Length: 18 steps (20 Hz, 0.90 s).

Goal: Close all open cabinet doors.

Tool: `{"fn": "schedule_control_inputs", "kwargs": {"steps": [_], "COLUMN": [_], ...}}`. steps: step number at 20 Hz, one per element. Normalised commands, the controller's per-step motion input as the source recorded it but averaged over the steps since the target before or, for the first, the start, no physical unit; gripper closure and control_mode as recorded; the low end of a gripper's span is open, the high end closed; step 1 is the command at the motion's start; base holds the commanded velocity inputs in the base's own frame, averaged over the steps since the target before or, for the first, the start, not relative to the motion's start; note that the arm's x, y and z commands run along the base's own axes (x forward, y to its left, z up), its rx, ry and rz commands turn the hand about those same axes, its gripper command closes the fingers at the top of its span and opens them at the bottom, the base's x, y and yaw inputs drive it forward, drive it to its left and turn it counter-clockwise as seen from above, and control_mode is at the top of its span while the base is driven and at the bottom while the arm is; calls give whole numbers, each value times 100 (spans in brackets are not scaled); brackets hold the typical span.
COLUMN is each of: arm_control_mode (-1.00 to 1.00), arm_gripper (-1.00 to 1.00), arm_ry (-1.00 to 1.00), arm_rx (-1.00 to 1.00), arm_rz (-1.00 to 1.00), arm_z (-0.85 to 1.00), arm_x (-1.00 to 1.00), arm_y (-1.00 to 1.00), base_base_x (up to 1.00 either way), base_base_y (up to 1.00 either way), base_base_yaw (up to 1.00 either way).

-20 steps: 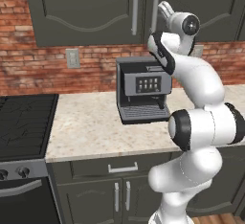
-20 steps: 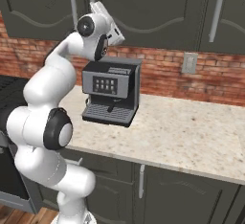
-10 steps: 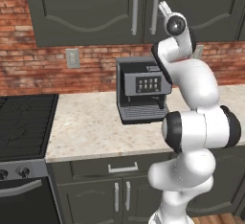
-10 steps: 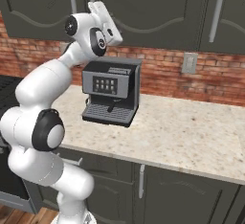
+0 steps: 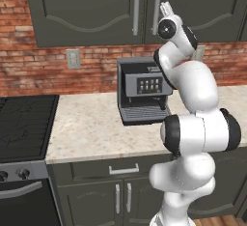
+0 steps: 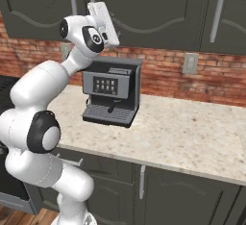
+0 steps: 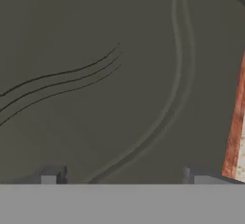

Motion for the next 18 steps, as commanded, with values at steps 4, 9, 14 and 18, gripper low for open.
{"fn": "schedule_control_inputs", "kwargs": {"steps": [4,9,14,18], "arm_control_mode": [-100,-100,-100,-100], "arm_gripper": [-100,-100,-100,-100], "arm_ry": [0,0,0,0], "arm_rx": [16,14,5,0], "arm_rz": [0,0,0,0], "arm_z": [19,25,19,4], "arm_x": [-48,-52,-57,-67], "arm_y": [-25,-22,-16,-13], "base_base_x": [0,0,0,0], "base_base_y": [0,0,0,0], "base_base_yaw": [0,0,0,0]}}
